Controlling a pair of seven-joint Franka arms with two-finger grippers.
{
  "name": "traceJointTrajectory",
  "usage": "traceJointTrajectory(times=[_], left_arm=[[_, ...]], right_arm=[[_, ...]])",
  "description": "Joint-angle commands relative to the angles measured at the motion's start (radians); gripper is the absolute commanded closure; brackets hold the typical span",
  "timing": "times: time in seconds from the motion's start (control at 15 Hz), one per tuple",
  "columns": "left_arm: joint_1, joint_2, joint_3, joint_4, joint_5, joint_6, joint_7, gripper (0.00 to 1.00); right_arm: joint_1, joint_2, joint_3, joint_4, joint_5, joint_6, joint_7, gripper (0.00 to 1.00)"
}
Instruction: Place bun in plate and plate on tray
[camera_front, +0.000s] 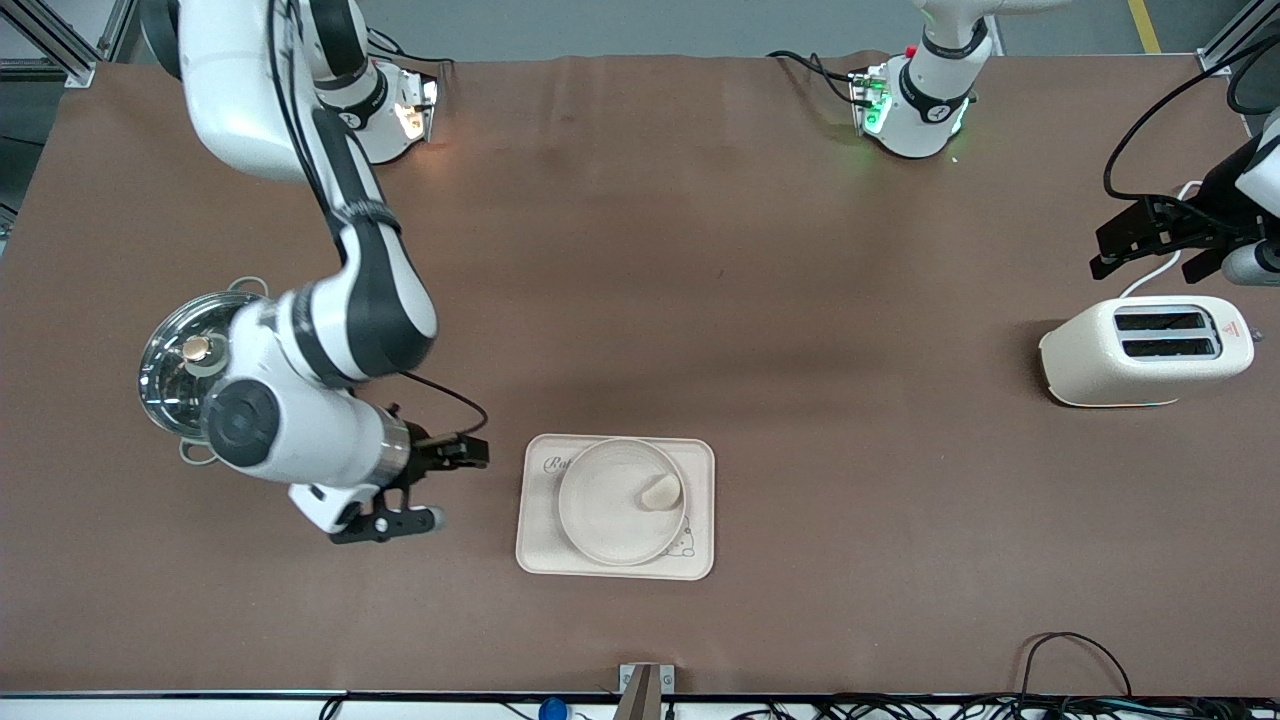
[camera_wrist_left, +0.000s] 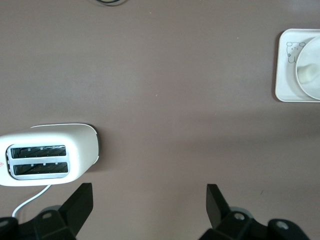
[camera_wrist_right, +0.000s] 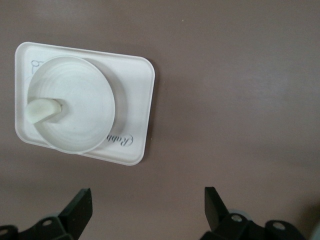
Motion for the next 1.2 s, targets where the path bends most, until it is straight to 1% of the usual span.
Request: traceJointTrajectory(times=[0.0,0.13,0.2,0.4,0.53,0.6,0.67,0.87,1.0,1.13], left_arm=[[-0.003,0.002,-0.005,0.014,0.007,-0.007,-0.048,0.0],[-0.003,0.002,-0.014,0.014,0.007,-0.007,-0.049,0.0],[-0.003,0.002,-0.022,0.016,0.01,-0.007,-0.051,0.0],[-0.003,0.002,-0.037,0.017,0.057,-0.007,-0.049,0.0],[0.0,-0.001,-0.074,0.017,0.091,-0.007,-0.052,0.0],[0.003,-0.001,-0.082,0.017,0.09,-0.007,-0.052,0.0],[0.006,-0.001,-0.083,0.017,0.09,-0.007,-0.052,0.0],[0.012,-0.001,-0.08,0.016,0.071,-0.005,-0.048,0.0],[0.011,0.0,-0.08,0.017,0.071,-0.004,-0.045,0.0],[0.012,0.0,-0.077,0.017,0.074,0.004,-0.029,0.0]], right_arm=[[-0.013,-0.237,0.008,-0.221,-0.071,-0.016,0.0,0.0],[-0.062,-0.39,0.009,-0.378,-0.134,-0.006,-0.004,0.0],[-0.087,-0.45,0.011,-0.419,-0.148,-0.013,-0.009,0.0],[-0.119,-0.61,0.012,-0.513,-0.16,-0.085,-0.092,0.0],[-0.136,-0.688,0.014,-0.55,-0.259,-0.114,-0.092,0.0],[-0.153,-0.728,0.015,-0.578,-0.286,-0.117,-0.098,0.0],[-0.182,-0.77,0.018,-0.604,-0.292,-0.121,-0.107,0.0],[-0.309,-0.84,0.078,-0.668,-0.326,-0.127,-0.199,0.0],[-0.338,-0.87,0.08,-0.7,-0.349,-0.127,-0.207,0.0],[-0.357,-0.885,0.093,-0.708,-0.361,-0.127,-0.21,0.0]])
